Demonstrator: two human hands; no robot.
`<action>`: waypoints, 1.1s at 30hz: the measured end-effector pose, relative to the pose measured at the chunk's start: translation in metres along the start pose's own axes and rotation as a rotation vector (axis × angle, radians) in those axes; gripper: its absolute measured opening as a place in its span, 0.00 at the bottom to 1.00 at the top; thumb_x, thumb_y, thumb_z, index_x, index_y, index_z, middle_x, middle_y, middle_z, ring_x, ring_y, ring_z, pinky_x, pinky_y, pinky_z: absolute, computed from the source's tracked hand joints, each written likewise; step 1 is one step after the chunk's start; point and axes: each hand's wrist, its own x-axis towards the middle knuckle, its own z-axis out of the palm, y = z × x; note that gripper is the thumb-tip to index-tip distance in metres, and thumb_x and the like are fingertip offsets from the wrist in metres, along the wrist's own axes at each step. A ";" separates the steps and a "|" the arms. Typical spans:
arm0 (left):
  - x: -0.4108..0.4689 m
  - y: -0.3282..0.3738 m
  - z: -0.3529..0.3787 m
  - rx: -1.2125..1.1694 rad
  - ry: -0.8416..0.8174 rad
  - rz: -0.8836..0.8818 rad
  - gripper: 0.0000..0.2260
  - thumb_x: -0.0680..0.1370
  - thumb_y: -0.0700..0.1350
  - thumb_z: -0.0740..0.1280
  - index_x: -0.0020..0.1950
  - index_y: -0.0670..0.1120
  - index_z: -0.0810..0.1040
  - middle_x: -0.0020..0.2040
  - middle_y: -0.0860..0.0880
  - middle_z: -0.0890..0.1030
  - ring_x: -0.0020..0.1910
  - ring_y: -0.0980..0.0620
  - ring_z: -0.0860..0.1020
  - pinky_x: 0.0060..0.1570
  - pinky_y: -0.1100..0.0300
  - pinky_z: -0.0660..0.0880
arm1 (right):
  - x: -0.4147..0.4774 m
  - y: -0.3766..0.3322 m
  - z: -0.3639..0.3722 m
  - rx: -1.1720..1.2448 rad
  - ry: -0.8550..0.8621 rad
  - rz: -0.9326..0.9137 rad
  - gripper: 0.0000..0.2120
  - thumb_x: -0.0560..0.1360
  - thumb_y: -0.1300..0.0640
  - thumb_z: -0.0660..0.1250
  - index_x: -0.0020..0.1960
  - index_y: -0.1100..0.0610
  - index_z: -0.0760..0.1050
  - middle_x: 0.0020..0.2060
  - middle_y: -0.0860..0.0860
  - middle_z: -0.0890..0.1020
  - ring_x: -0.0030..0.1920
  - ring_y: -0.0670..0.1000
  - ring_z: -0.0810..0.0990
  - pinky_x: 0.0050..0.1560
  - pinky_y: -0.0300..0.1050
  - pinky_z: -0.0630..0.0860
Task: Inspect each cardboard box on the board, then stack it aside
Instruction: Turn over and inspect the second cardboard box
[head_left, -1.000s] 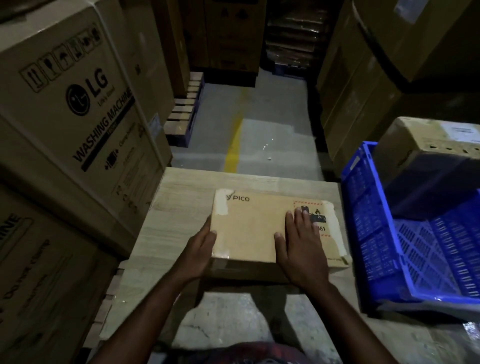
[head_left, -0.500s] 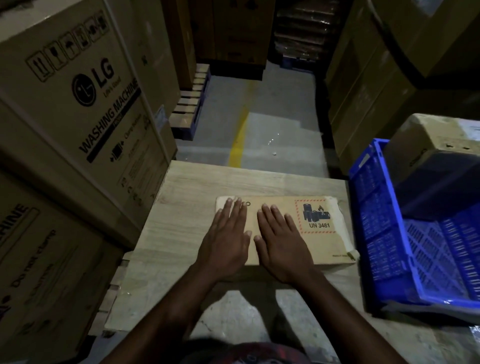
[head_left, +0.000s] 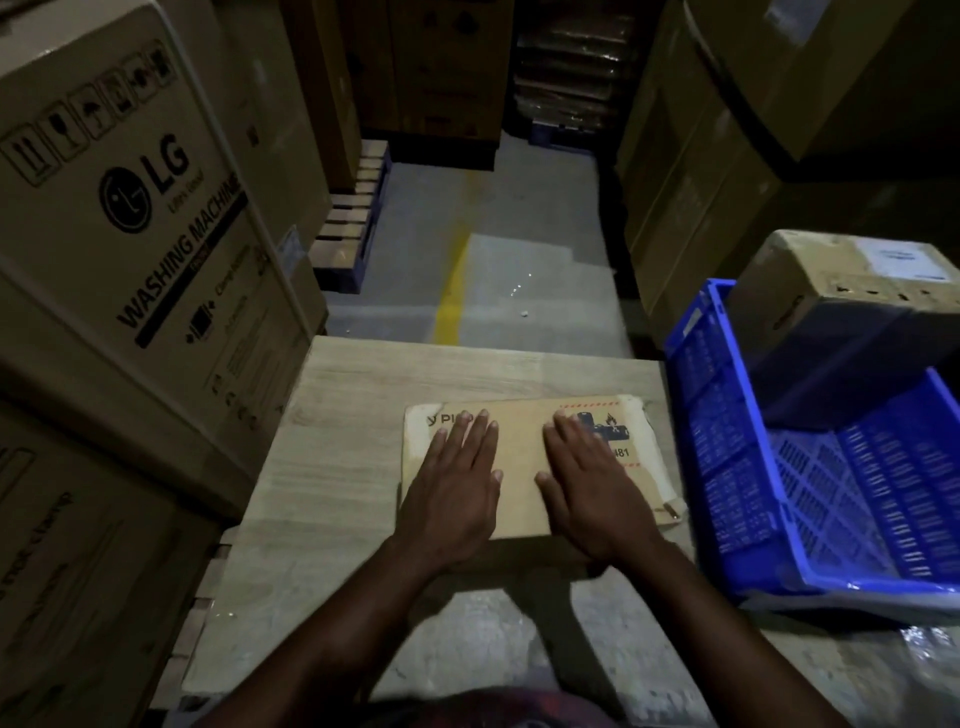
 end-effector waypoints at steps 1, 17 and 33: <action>0.004 0.006 0.001 -0.015 -0.003 0.033 0.28 0.83 0.53 0.41 0.82 0.45 0.49 0.82 0.48 0.46 0.81 0.50 0.43 0.79 0.52 0.40 | -0.004 0.010 -0.003 -0.008 0.008 0.024 0.38 0.79 0.35 0.37 0.82 0.55 0.47 0.81 0.51 0.46 0.81 0.50 0.43 0.81 0.49 0.43; 0.024 0.026 0.005 0.016 0.006 0.068 0.34 0.78 0.58 0.40 0.82 0.46 0.51 0.82 0.45 0.47 0.81 0.49 0.44 0.78 0.51 0.39 | -0.017 0.049 -0.027 -0.013 0.237 0.341 0.34 0.82 0.43 0.55 0.82 0.56 0.49 0.82 0.57 0.47 0.81 0.57 0.42 0.78 0.53 0.39; -0.013 -0.002 0.000 -0.042 0.065 -0.389 0.27 0.82 0.61 0.49 0.81 0.59 0.52 0.82 0.55 0.45 0.80 0.45 0.40 0.68 0.32 0.63 | -0.023 0.052 -0.032 1.012 0.189 0.592 0.14 0.83 0.51 0.60 0.68 0.46 0.73 0.53 0.49 0.84 0.51 0.53 0.83 0.47 0.55 0.83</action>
